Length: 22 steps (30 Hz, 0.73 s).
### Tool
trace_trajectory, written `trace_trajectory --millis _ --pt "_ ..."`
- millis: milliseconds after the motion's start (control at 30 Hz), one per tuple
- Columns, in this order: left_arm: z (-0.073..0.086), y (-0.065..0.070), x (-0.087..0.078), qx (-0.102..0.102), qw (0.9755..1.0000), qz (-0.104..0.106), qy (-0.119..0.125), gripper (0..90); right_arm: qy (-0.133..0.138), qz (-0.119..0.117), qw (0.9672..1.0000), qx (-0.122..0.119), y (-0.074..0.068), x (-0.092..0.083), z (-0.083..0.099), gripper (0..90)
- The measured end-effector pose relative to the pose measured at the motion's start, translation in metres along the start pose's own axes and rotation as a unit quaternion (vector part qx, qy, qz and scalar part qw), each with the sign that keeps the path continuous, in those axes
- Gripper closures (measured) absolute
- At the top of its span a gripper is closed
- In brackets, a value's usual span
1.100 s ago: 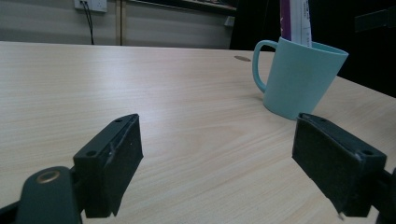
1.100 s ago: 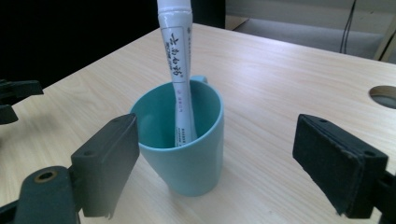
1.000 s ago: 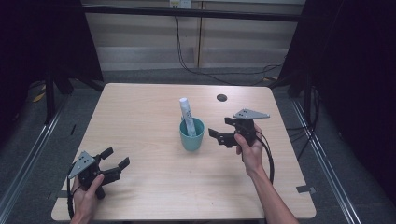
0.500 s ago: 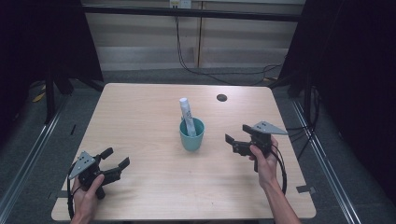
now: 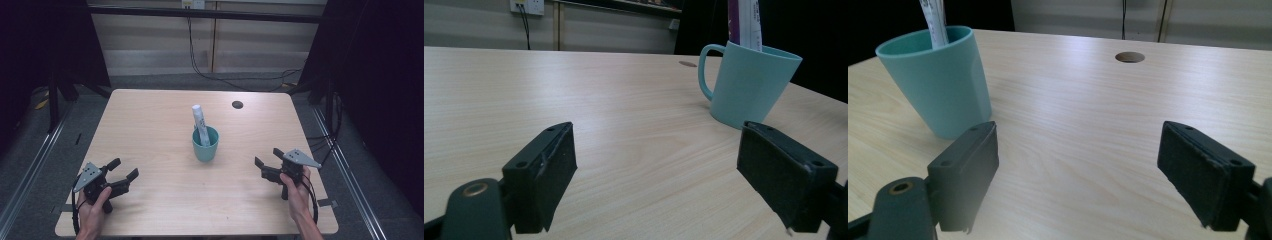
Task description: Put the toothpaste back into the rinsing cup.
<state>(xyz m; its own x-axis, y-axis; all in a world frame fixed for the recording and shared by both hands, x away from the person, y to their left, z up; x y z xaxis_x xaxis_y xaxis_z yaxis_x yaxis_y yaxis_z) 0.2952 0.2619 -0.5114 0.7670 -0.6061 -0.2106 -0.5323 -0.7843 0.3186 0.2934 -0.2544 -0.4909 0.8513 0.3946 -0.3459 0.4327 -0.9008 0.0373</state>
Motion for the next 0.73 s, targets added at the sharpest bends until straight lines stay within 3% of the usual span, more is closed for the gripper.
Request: trace_trajectory --millis 167,233,433,600,733 --pt "0.000 0.000 0.000 0.002 1.0000 -0.002 0.000 15.8 0.016 0.027 0.9995 -0.008 0.002 -0.007 0.014 16.3" --pt "0.000 0.000 0.000 0.001 1.0000 -0.002 0.000 15.8 0.012 0.028 0.9995 -0.002 0.001 -0.007 0.020 16.2" --pt "0.000 0.001 -0.001 0.011 0.9999 -0.003 0.001 15.8 0.006 0.037 0.9991 -0.022 -0.004 -0.002 0.026 16.1" --pt "0.001 0.001 -0.001 0.006 1.0000 -0.002 0.002 15.8 0.014 0.037 0.9992 -0.011 -0.005 -0.002 0.025 15.1" --pt "0.000 0.001 -0.001 0.003 1.0000 -0.002 0.001 15.8 -0.002 0.034 0.9994 0.000 -0.002 0.000 0.026 14.6"
Point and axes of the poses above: each handheld gripper's, and its own axes: x roughly forward along the jaws, z roughly out of its underside, y roughly to its right, the point moved 3 cm from there along x, roughly forward along the jaws, and after that the axes turned 8 degrees about -x, right-handed, at the moved point
